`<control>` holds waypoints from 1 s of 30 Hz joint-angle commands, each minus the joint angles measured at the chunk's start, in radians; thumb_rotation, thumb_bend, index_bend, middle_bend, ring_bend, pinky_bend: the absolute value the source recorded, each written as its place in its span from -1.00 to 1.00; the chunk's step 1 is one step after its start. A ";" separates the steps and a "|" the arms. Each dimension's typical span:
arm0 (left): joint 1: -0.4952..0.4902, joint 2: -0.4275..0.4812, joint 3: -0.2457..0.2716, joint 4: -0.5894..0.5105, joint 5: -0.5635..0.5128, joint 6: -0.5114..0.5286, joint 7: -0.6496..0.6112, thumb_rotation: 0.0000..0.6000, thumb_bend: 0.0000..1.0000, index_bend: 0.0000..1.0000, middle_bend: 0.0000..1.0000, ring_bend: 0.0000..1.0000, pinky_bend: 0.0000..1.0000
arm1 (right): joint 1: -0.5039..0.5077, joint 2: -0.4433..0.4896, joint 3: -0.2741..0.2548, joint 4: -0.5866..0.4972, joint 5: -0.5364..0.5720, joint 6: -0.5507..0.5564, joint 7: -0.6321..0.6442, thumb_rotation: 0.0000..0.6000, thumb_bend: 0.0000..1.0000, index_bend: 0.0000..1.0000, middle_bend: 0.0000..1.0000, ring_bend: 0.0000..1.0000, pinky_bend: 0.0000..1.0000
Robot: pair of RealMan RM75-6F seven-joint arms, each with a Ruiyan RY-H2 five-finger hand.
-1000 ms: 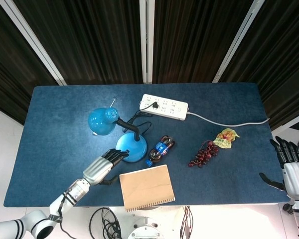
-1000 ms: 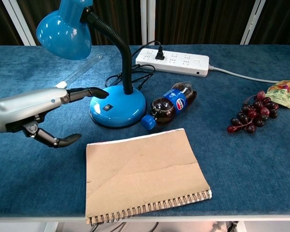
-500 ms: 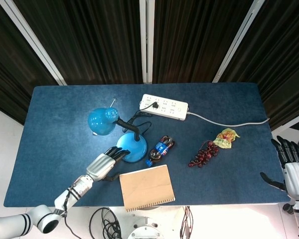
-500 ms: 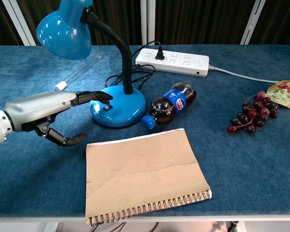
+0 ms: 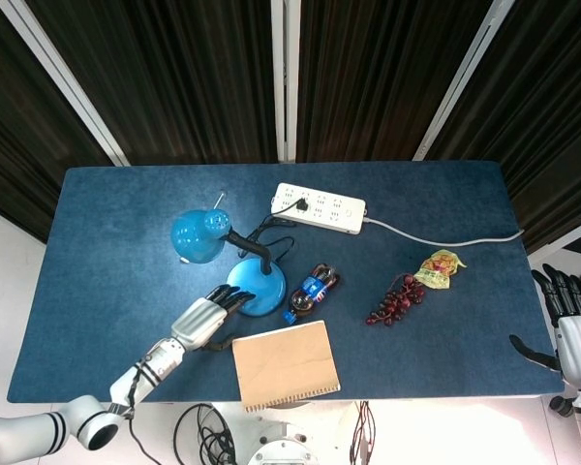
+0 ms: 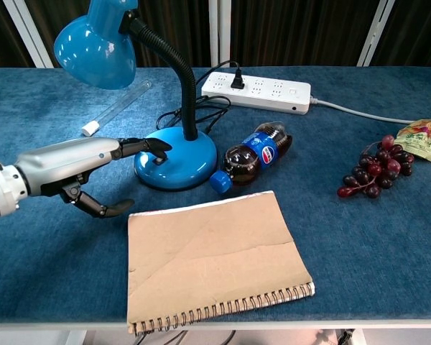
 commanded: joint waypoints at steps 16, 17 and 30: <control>-0.017 -0.018 0.004 0.032 -0.032 -0.015 0.009 1.00 -0.13 -0.93 -0.82 -1.00 -1.00 | -0.003 -0.001 0.002 0.014 0.003 0.001 0.017 1.00 -0.81 -1.00 -1.00 -1.00 -1.00; -0.018 -0.018 0.004 0.033 -0.033 -0.015 0.008 1.00 -0.13 -0.93 -0.82 -1.00 -1.00 | -0.003 -0.001 0.002 0.014 0.002 0.001 0.016 1.00 -0.81 -1.00 -1.00 -1.00 -1.00; -0.018 0.003 -0.001 0.014 -0.010 0.041 -0.017 1.00 -0.12 -0.93 -0.83 -1.00 -1.00 | -0.005 -0.002 0.003 0.010 0.003 0.003 0.008 1.00 -0.81 -1.00 -1.00 -1.00 -1.00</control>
